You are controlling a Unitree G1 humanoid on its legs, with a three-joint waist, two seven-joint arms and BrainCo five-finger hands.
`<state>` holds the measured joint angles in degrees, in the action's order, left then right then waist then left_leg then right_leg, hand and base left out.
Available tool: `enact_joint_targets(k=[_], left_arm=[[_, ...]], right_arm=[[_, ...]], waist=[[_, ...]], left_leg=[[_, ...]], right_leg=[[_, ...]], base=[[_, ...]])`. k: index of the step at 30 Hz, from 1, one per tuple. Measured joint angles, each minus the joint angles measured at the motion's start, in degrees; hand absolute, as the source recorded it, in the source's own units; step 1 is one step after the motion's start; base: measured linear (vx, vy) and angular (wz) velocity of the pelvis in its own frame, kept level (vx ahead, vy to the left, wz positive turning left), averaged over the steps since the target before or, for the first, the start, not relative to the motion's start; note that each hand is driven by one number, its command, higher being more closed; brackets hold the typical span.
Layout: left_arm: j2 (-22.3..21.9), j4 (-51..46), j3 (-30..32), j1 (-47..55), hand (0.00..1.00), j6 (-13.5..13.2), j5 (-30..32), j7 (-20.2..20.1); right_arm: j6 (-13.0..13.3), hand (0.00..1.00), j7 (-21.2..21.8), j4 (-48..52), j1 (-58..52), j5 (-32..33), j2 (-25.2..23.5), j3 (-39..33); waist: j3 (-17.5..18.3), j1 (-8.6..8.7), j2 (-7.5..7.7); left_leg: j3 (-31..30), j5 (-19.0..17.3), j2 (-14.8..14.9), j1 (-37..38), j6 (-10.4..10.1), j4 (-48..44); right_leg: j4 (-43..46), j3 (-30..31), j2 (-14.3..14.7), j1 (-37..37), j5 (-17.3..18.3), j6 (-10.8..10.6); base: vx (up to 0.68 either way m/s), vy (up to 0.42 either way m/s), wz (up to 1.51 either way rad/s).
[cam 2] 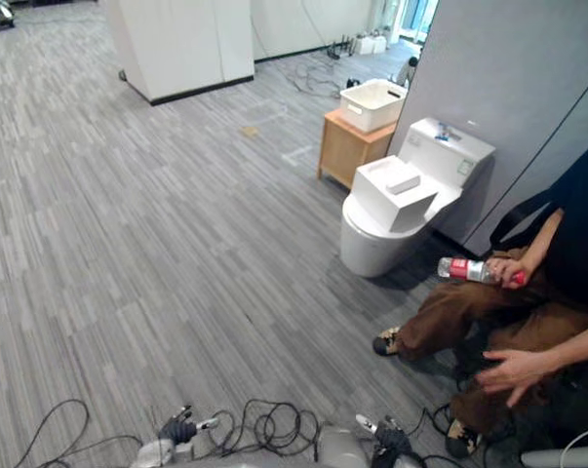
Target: Organize washtable
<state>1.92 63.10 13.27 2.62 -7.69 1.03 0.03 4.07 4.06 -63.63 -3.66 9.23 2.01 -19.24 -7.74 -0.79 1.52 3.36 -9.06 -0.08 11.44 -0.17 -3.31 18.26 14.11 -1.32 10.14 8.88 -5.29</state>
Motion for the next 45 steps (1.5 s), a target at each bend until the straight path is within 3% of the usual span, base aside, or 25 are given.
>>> enact_joint_targets(k=[2,4,9,11,15,17,19,27,36,37,39,40,41,43,45], left_arm=[[-0.8,-0.1,0.9,0.5,0.0,0.0,0.4,0.1],[-1.5,-0.7,0.9,0.9,0.0,0.0,1.0,0.0],[-2.4,-0.7,0.8,0.8,0.0,0.0,1.9,0.0],[-2.2,-0.3,0.0,1.0,0.0,0.0,2.1,0.0],[-0.6,0.5,-4.7,0.7,0.0,-0.1,3.9,0.0],[0.1,0.7,-7.2,0.6,0.0,0.0,4.4,0.0],[0.6,0.8,-8.9,0.1,0.0,0.0,4.4,0.0],[1.7,1.1,-10.7,-0.1,0.0,0.0,4.4,0.0],[2.1,1.1,-11.2,0.2,0.0,0.5,4.5,0.0],[2.1,1.1,-11.5,0.3,0.0,0.7,4.7,0.0],[2.2,0.0,-12.7,-0.7,0.0,0.8,5.4,0.0],[1.9,-0.4,-13.9,-2.1,0.0,0.7,6.5,0.0],[1.9,-0.4,-13.8,-2.6,0.0,0.7,6.5,0.0],[3.6,0.0,-13.3,-0.8,0.0,1.0,6.4,0.1],[4.6,0.2,-12.3,1.6,0.0,1.2,6.2,0.1]], right_arm=[[0.0,0.0,0.1,0.2,-0.3,1.5,-0.2,0.0],[0.0,0.0,0.1,1.2,-0.8,1.8,0.3,-0.3],[-0.2,0.0,0.1,0.6,-1.7,1.4,0.8,-0.8],[-0.2,0.0,0.6,-0.6,-1.0,0.8,0.8,-2.4],[-0.2,0.0,0.8,-2.5,-0.4,-1.0,1.5,-2.3],[-0.2,0.0,0.8,-2.8,-0.4,-1.8,1.9,-2.0],[-0.4,0.0,0.7,-3.2,-0.6,-3.2,2.6,-1.0],[-0.5,0.0,0.4,-4.2,-3.2,-5.4,3.6,-0.4],[-0.6,0.0,-0.4,-4.2,-3.9,-7.8,4.0,-3.5],[-0.7,0.0,-0.4,-4.2,-3.5,-7.9,4.0,-4.3],[-1.2,0.0,-0.4,-5.0,-3.4,-9.5,4.1,-7.3],[-2.0,0.0,-0.5,-5.5,-3.3,-10.3,5.0,-9.7],[-2.1,0.0,-0.6,-5.6,-3.2,-10.5,5.3,-10.1],[-2.1,0.0,-1.1,-5.7,-1.0,-10.6,6.3,-11.6],[-2.0,0.0,-1.5,-5.3,-0.3,-10.5,5.4,-12.4]], waist=[[0.9,0.04,-0.26],[1.2,0.07,-1.66],[3.0,-0.23,-1.81],[3.5,-0.07,-2.66],[3.5,-0.05,-2.44],[3.6,0.59,-2.59],[3.6,1.08,-2.67],[3.2,1.72,-3.51],[3.3,3.11,-4.92],[3.3,3.36,-4.83],[2.5,3.57,-3.52],[1.0,3.69,-4.06],[0.5,3.73,-5.07],[-0.2,3.16,-6.12],[-0.1,2.99,-5.85]], left_leg=[[-1.0,-2.4,1.4,0.1,-1.8,-1.9],[-2.0,-2.8,3.2,0.6,-2.7,-1.4],[-6.6,0.3,5.0,2.1,-5.4,2.6],[-9.0,1.0,6.1,1.3,-6.2,3.4],[-11.5,2.1,8.6,0.8,-8.0,3.1],[-13.4,2.4,9.3,-0.4,-8.4,3.3],[-15.2,3.4,9.5,-2.2,-8.6,3.3],[-22.2,5.2,8.5,-5.5,-8.2,2.9],[-24.6,6.4,6.0,-7.4,-8.0,1.9],[-23.9,6.9,5.5,-7.9,-7.9,1.3],[-18.1,10.2,2.5,-10.3,-5.8,-0.8],[-9.0,10.1,2.5,-11.4,-3.2,-1.5],[-4.4,9.0,2.9,-11.6,-2.1,-2.0],[-1.1,9.9,3.1,-10.4,-2.8,-0.3],[-0.3,10.6,3.1,-8.6,-3.0,2.3]], right_leg=[[2.3,-1.3,1.1,-0.2,-2.7,-0.5],[5.0,-4.0,1.9,0.3,-0.5,0.1],[12.2,-10.9,1.1,0.0,3.6,2.6],[12.2,-10.8,1.9,-0.4,3.5,2.7],[8.7,-11.6,3.8,-3.4,2.6,4.2],[6.2,-13.0,4.1,-4.4,2.9,4.0],[3.9,-14.0,4.0,-5.0,4.6,4.2],[-0.4,-18.9,2.7,-8.2,4.5,4.2],[-1.2,-21.7,0.6,-9.9,4.8,3.8],[-0.7,-22.3,0.0,-9.9,4.9,3.9],[0.6,-24.0,-3.6,-10.2,5.0,4.0],[1.0,-27.1,-5.3,-10.7,2.6,3.5],[1.2,-28.0,-5.3,-11.0,2.8,3.6],[1.9,-27.8,-5.6,-10.7,3.4,3.0],[1.7,-27.2,-5.5,-11.2,3.4,3.0]], base=[[0.26,-0.224,0.31],[0.25,-0.218,0.51],[0.2,-0.188,0.95],[0.11,-0.11,0.71],[0.02,-0.102,0.47],[-0.09,-0.085,0.45],[-0.09,-0.063,0.52],[-0.08,-0.032,0.52],[0.06,0.002,0.31],[0.13,0.061,0.61],[0.08,0.103,1.07],[0.01,0.097,1.2],[0.0,0.101,1.05],[0.05,0.035,0.18],[0.05,-0.008,-0.14]])
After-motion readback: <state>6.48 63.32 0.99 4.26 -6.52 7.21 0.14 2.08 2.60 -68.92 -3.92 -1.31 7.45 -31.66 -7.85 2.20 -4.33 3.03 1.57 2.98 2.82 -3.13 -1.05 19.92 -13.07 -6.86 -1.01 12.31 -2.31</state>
